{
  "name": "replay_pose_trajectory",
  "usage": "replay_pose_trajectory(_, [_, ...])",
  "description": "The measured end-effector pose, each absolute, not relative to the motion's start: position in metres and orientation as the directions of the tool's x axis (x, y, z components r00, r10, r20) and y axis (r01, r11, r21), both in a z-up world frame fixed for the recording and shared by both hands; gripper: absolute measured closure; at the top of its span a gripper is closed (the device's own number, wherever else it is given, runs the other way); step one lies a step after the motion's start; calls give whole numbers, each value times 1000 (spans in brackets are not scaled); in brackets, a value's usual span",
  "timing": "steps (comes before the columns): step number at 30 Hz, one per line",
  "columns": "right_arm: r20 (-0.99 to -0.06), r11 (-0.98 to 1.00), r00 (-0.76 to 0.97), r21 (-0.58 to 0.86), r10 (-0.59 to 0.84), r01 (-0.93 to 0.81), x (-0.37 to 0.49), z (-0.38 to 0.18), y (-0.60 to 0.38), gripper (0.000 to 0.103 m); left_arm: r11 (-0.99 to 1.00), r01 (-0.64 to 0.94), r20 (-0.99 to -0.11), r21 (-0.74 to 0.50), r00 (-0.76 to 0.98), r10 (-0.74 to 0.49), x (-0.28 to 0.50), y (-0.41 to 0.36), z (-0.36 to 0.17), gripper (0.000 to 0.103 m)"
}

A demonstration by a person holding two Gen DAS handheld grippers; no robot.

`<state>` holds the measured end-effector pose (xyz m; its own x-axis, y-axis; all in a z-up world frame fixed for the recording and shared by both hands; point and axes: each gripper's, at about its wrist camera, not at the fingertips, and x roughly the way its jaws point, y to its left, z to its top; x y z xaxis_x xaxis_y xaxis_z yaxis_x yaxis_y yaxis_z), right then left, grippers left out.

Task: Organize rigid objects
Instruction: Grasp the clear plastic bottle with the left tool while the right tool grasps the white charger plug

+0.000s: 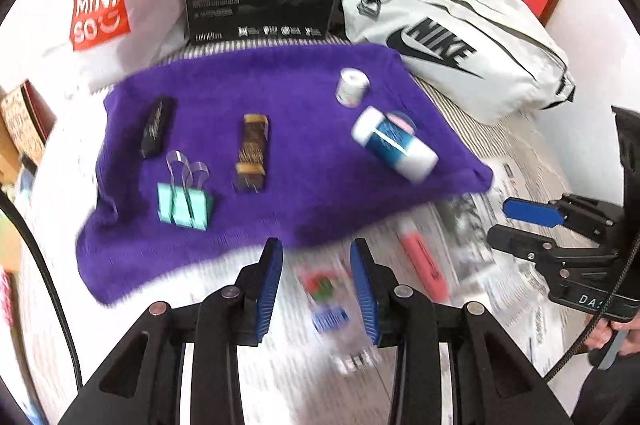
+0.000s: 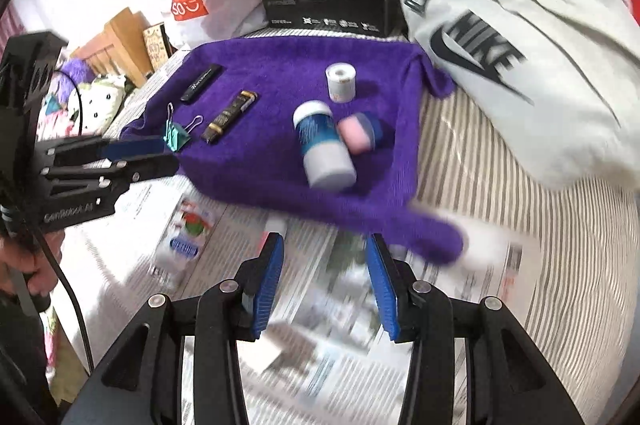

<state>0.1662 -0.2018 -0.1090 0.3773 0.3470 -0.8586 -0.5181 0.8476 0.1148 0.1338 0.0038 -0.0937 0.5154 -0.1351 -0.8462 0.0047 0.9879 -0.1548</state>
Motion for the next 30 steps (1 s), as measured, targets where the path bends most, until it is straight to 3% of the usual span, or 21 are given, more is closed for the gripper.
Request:
replay_pose_trajectory(10, [-852,870,356,202,383,-450,117,-129,-228,60,982,-32,-883,-187,443,-154,117,-10,-127,67])
replay_pose_trajectory(30, [-858,862,299,271,418,-428,98,-158,-237,60,1000,-17,-912,2,410,9,145,-38,-146,61])
